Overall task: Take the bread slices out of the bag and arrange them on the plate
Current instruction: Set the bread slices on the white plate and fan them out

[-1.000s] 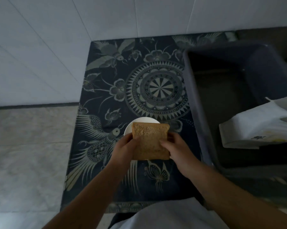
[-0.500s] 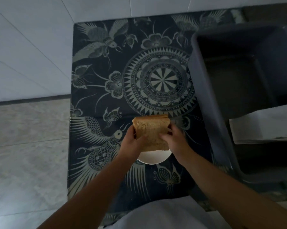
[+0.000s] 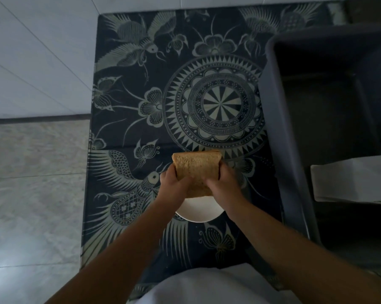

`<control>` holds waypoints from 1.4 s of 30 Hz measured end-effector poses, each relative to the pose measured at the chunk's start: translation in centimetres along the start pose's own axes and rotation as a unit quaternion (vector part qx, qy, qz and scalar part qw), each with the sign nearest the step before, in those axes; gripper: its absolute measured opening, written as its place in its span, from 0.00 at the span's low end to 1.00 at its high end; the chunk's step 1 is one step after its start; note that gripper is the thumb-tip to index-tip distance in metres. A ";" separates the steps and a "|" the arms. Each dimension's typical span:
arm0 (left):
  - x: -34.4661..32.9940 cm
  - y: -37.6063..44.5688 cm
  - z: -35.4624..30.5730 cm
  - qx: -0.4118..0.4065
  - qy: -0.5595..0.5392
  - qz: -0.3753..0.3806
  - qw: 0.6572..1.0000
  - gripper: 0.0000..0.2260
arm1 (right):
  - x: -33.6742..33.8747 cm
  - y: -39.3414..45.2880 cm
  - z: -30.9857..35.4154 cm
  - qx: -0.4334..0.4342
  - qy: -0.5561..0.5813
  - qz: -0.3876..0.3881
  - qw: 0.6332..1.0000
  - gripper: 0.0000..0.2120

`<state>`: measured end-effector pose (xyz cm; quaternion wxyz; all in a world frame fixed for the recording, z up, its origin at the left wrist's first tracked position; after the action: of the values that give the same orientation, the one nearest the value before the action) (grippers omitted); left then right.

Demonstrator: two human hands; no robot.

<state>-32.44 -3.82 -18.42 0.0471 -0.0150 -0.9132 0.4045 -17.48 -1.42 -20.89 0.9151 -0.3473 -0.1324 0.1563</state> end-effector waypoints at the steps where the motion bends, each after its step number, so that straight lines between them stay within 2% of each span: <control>1: 0.1 0.0 -0.1 0.004 0.004 -0.001 1.000 0.32 | 0.1 -0.2 0.0 0.001 -0.009 -0.004 1.000 0.31; 7: 0.3 0.1 0.2 0.025 -0.017 -0.008 1.000 0.18 | 0.2 -0.6 0.4 -0.001 -0.003 0.032 0.999 0.33; 12: 0.3 0.1 0.3 0.035 -0.043 -0.011 0.998 0.18 | 0.1 -0.9 0.8 -0.008 0.033 0.057 0.998 0.30; 19: 0.7 0.2 0.1 0.032 -0.029 -0.028 0.999 0.20 | 0.1 -0.9 0.7 -0.028 0.049 0.048 0.997 0.25; 24: 0.7 -0.4 -0.3 0.003 0.030 -0.061 0.998 0.22 | 0.1 -0.8 0.4 -0.034 -0.008 0.014 0.999 0.29; 28: 0.7 -0.9 -0.2 0.000 0.027 -0.071 0.997 0.18 | -0.3 -0.9 0.7 -0.038 -0.013 0.008 0.999 0.31; 33: 0.5 -1.2 -0.4 -0.010 0.017 -0.070 0.997 0.13 | -0.4 -1.2 1.0 -0.031 0.003 0.006 1.000 0.29; 38: 0.3 -2.2 -0.1 -0.019 0.003 -0.057 0.998 0.21 | -0.4 -1.9 0.9 -0.015 0.035 0.018 0.999 0.30; 42: -0.3 -2.9 0.5 -0.025 0.005 -0.038 0.999 0.20 | -0.1 -2.9 0.3 -0.005 0.008 0.004 1.000 0.33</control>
<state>-32.19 -6.17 -16.63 0.0669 0.0163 -0.9226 0.3797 -17.07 -3.35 -18.71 0.9137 -0.3538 -0.1242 0.1566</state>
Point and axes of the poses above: each hand's wrist, its own y-axis towards the middle knuckle, its own x-axis out of the back of the hand, z = x × y, the point moved 7 cm from there along y, towards the middle knuckle, and after that the axes turned 10 degrees about z, right-handed, at the moved point
